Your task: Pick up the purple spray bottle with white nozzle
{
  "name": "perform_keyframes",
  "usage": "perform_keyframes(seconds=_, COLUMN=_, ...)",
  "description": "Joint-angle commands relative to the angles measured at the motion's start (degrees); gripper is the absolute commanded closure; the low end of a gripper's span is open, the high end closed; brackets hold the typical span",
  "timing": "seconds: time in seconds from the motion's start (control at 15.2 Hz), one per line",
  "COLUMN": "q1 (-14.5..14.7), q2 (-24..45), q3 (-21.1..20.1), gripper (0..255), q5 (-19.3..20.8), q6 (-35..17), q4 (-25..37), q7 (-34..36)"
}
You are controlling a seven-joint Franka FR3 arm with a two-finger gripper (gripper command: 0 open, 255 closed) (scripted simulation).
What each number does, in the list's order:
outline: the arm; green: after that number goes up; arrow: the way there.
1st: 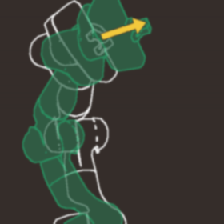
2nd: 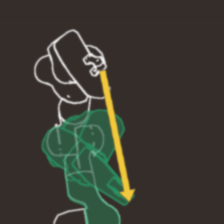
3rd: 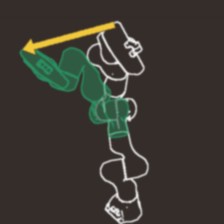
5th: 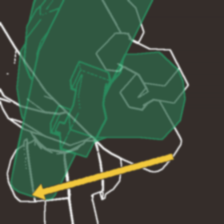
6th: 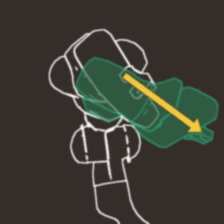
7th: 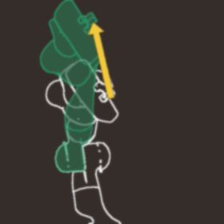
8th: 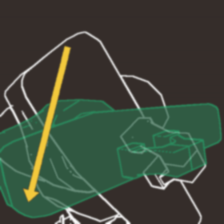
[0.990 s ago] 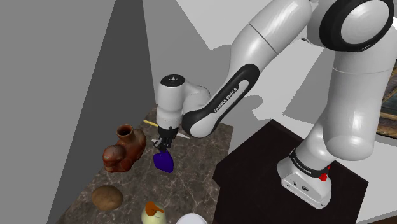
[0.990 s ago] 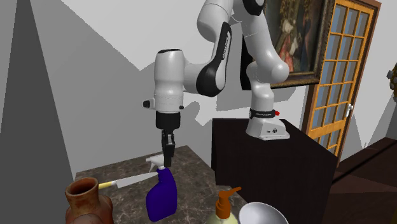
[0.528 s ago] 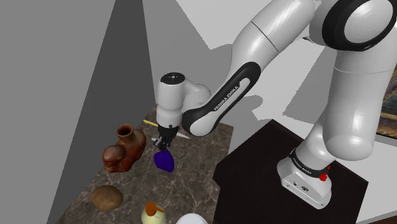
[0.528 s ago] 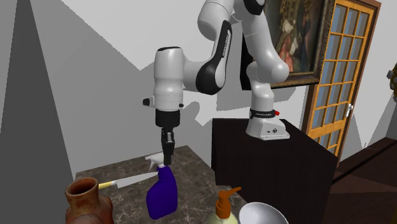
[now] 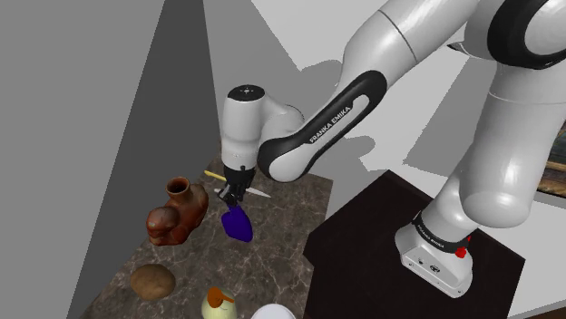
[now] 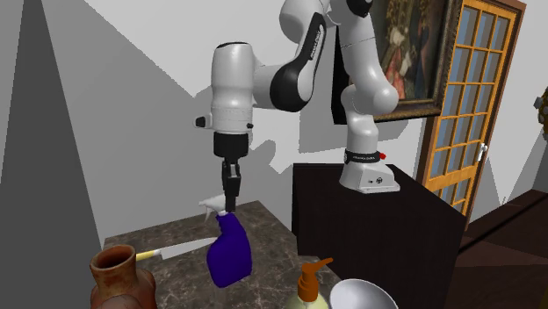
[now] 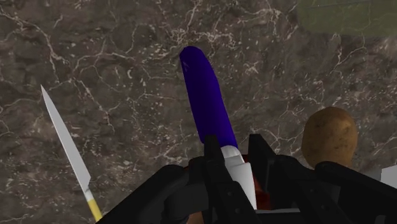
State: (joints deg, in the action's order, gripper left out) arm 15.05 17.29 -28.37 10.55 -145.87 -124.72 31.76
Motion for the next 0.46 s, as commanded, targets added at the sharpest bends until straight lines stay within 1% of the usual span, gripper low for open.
perform_keyframes(seconds=0.0, q1=-0.4, q2=-1.0, q3=-0.5, gripper=255, q5=-0.9, q6=1.3, q4=0.4, q7=-0.6)
perform_keyframes(seconds=0.26, q1=-1.1, q2=-3.4, q3=-1.4, gripper=255, q5=-2.9, q6=3.9, q4=0.9, q7=-1.9)
perform_keyframes(seconds=0.4, q1=-1.2, q2=-3.5, q3=-1.5, gripper=255, q5=-3.0, q6=4.0, q4=0.9, q7=-2.0)
